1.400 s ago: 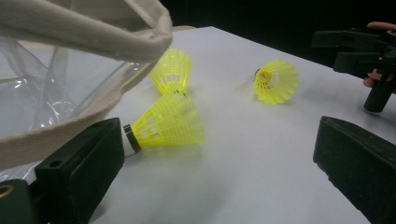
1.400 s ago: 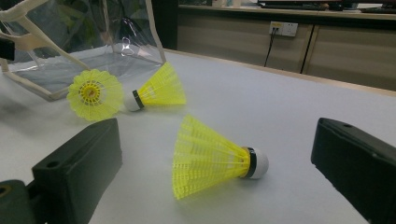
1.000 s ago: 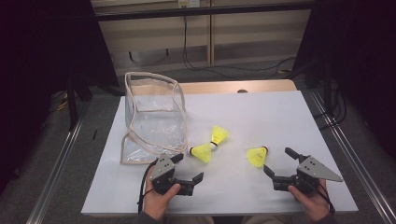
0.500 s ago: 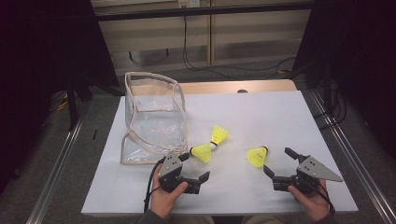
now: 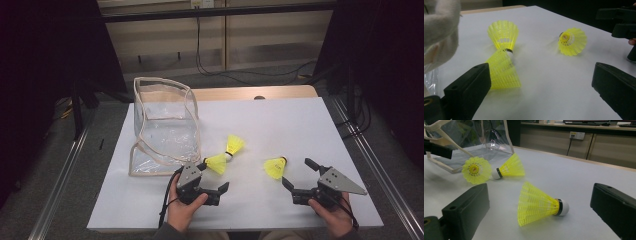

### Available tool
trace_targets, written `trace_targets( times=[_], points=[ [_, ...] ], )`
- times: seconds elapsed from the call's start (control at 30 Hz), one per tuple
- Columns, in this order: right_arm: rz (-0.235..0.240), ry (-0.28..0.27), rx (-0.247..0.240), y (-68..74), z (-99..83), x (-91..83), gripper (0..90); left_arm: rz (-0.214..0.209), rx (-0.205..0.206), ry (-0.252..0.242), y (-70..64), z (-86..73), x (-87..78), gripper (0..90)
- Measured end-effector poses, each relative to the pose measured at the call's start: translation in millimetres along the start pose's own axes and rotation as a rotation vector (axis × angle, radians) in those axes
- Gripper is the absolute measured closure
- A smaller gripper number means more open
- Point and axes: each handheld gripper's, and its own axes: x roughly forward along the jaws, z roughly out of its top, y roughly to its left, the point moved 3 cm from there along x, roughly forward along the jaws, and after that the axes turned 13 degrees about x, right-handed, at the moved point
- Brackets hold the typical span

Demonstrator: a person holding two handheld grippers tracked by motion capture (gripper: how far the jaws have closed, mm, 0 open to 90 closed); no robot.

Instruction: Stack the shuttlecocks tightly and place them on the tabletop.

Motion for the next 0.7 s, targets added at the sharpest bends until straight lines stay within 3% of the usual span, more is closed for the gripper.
trace_targets(
  times=[0.7],
  points=[
    [0.002, -0.001, 0.000, -0.4, -0.1, -0.1, 1.7, 0.046, 0.015, 0.044, 0.2, 3.0, 16.4, 2.7]
  ],
)
